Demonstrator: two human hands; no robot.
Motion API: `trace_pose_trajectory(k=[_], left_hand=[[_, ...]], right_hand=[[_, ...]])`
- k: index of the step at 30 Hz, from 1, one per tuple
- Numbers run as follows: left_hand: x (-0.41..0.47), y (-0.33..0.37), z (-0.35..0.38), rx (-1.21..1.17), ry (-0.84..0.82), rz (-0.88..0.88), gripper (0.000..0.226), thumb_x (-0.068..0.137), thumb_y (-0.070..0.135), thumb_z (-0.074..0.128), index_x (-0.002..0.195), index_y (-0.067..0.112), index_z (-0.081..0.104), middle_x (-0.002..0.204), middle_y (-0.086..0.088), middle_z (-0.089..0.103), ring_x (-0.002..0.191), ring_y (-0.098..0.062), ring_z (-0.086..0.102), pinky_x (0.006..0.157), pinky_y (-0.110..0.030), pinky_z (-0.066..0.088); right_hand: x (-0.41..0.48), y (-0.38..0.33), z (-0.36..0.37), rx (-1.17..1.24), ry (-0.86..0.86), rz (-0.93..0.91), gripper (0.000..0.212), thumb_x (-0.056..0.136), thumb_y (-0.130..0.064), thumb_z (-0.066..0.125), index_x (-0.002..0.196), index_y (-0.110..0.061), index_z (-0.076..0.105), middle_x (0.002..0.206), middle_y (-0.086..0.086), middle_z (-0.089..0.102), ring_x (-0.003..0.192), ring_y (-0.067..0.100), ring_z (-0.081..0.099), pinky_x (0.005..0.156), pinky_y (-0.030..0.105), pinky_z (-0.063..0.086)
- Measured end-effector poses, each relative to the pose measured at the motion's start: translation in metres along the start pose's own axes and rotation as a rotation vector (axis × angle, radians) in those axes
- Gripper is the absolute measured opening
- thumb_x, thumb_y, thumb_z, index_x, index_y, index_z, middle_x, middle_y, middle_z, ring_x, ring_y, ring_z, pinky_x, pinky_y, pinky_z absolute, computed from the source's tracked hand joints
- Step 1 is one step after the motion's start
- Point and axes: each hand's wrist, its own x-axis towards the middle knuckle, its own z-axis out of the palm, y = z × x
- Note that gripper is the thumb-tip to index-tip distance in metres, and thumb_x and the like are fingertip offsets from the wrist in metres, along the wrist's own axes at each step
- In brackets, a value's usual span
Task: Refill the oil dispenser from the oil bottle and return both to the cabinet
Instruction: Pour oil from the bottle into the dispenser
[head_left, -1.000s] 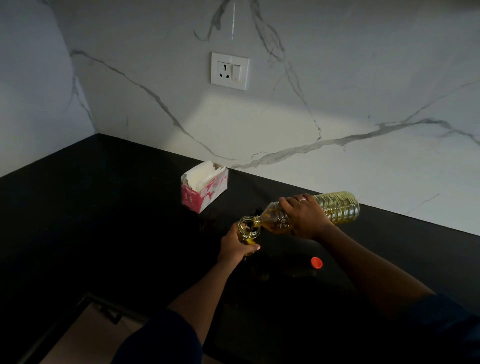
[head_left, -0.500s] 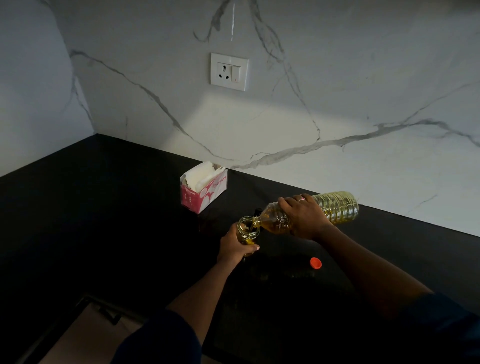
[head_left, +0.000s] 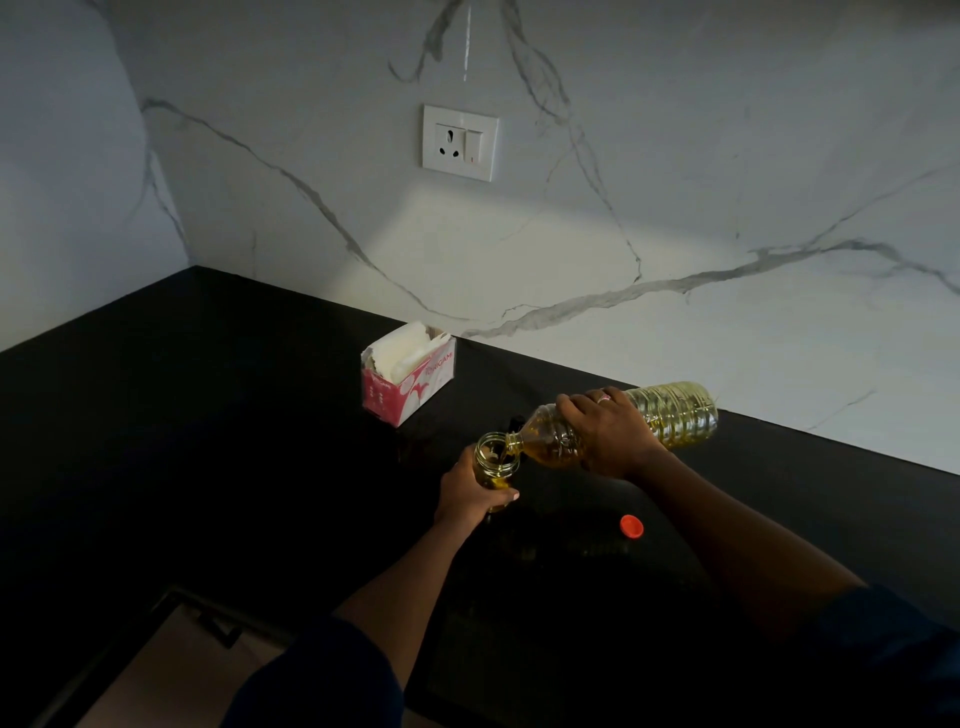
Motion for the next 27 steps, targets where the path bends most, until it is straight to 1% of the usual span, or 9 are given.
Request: trace_pose_trajectory(k=[4,8,13,17,20,23,27], left_hand=[[-0.0001,0.0008,-0.0004,0.003,-0.003,-0.003,0.083,0.064,0.018,0.083,0.136,0.021,0.04,0.135,-0.003,0.05,0.129,-0.021,0.044,0.105,-0.037,0.041],[-0.001,0.001,-0.0003,0.0,-0.001,-0.004,0.084,0.064,0.018,0.084,0.136,0.021,0.04,0.135,-0.004,0.05,0.129,-0.022,0.044,0.104,-0.038,0.041],[-0.0012,0.0016,-0.0009,0.005,-0.005,-0.004,0.084,0.064,0.018,0.083,0.136,0.02,0.039,0.135,-0.004,0.049,0.129,-0.022,0.044,0.104,-0.038,0.042],[-0.0014,0.0018,-0.001,0.008,-0.001,0.002,0.082,0.064,0.018,0.083,0.135,0.02,0.041,0.134,-0.003,0.05,0.128,-0.021,0.044,0.103,-0.036,0.042],[-0.0015,0.0012,-0.0014,0.009,-0.004,0.007,0.082,0.064,0.019,0.084,0.134,0.02,0.041,0.134,-0.004,0.051,0.127,-0.021,0.045,0.103,-0.036,0.042],[-0.0019,0.0015,-0.0015,0.003,-0.003,0.012,0.081,0.064,0.018,0.084,0.134,0.02,0.042,0.133,-0.003,0.051,0.127,-0.021,0.045,0.103,-0.036,0.042],[-0.0018,0.0027,-0.0018,0.005,-0.009,0.011,0.082,0.064,0.018,0.083,0.135,0.02,0.041,0.135,-0.003,0.05,0.129,-0.021,0.043,0.104,-0.036,0.041]], right_hand=[[-0.0002,-0.0002,-0.001,-0.009,0.021,0.003,0.093,0.035,-0.046,0.087,0.114,-0.009,0.055,0.096,0.012,0.069,0.085,0.03,0.067,0.078,0.045,0.052],[-0.001,-0.001,-0.0022,-0.002,0.013,0.012,0.093,0.034,-0.046,0.087,0.113,-0.009,0.055,0.095,0.011,0.069,0.083,0.029,0.067,0.077,0.044,0.053],[-0.0013,-0.0016,-0.0021,-0.001,-0.002,0.018,0.091,0.04,-0.044,0.087,0.117,-0.007,0.056,0.1,0.013,0.068,0.088,0.032,0.066,0.082,0.046,0.051],[-0.0011,-0.0013,-0.0017,-0.007,-0.011,0.013,0.091,0.04,-0.045,0.087,0.116,-0.007,0.056,0.1,0.013,0.068,0.088,0.032,0.066,0.081,0.047,0.051],[-0.0006,-0.0005,-0.0003,0.001,-0.007,0.007,0.09,0.043,-0.045,0.086,0.118,-0.007,0.055,0.103,0.013,0.067,0.091,0.033,0.065,0.084,0.046,0.049],[-0.0003,0.0003,0.001,-0.009,-0.014,0.011,0.091,0.041,-0.045,0.086,0.118,-0.007,0.055,0.102,0.013,0.067,0.09,0.032,0.065,0.082,0.046,0.05],[0.0005,-0.0002,0.0017,-0.003,-0.017,0.002,0.088,0.053,-0.042,0.083,0.126,-0.006,0.051,0.113,0.015,0.064,0.101,0.034,0.061,0.091,0.047,0.045]])
